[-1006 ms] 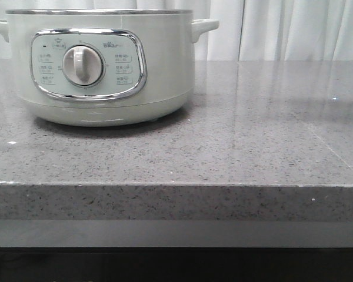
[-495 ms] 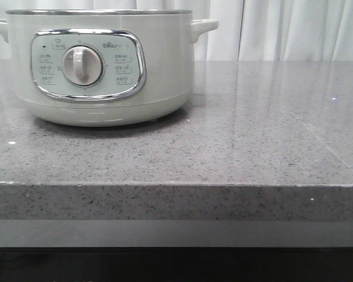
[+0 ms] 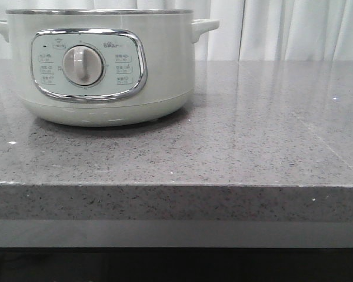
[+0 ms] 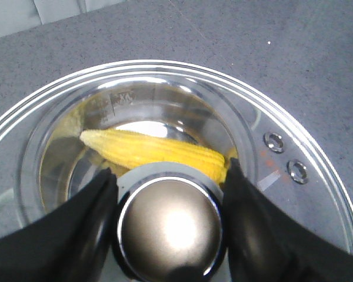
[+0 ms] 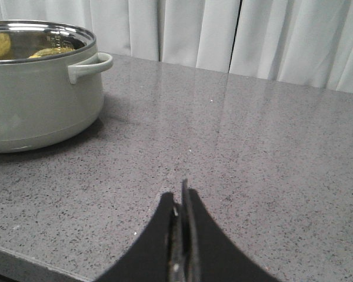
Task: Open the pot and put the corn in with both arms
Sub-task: 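Withdraw the right gripper away from the pot, then lower the glass lid onto the pot with the left gripper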
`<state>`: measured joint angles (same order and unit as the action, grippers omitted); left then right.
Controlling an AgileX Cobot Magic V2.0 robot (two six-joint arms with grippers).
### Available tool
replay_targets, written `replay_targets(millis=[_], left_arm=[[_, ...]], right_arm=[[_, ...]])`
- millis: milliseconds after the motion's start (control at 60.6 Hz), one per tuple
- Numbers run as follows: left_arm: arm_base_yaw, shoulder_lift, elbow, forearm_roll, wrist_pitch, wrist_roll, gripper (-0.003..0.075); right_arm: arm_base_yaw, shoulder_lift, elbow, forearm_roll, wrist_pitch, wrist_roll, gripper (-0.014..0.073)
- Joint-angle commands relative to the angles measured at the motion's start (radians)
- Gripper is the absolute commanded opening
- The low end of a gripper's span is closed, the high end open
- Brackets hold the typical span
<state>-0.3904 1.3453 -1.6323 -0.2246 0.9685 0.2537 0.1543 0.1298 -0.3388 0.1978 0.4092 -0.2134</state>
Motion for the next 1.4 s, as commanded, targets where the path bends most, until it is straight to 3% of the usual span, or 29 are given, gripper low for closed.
replay_targets(millis=[0, 165, 330, 1386], left_arm=[[-0.009, 0.071, -0.133, -0.028, -0.089, 0.006, 0.02], [-0.009, 0.244, -0.304, -0.032, -0.054, 0.006, 0.02], [-0.009, 0.341, -0.378, -0.032, -0.054, 0.006, 0.02], [-0.006, 0.384, -0.346, -0.032, -0.005, 0.001, 0.0206]], right_arm=[[-0.005, 0.008, -0.025, -0.003, -0.089, -0.009, -0.0066], [-0.005, 0.008, -0.025, -0.003, -0.084, -0.009, -0.0066], [-0.005, 0.008, -0.025, -0.003, -0.084, -0.009, -0.0066], [-0.005, 0.008, -0.025, -0.003, -0.083, -0.009, -0.0066]])
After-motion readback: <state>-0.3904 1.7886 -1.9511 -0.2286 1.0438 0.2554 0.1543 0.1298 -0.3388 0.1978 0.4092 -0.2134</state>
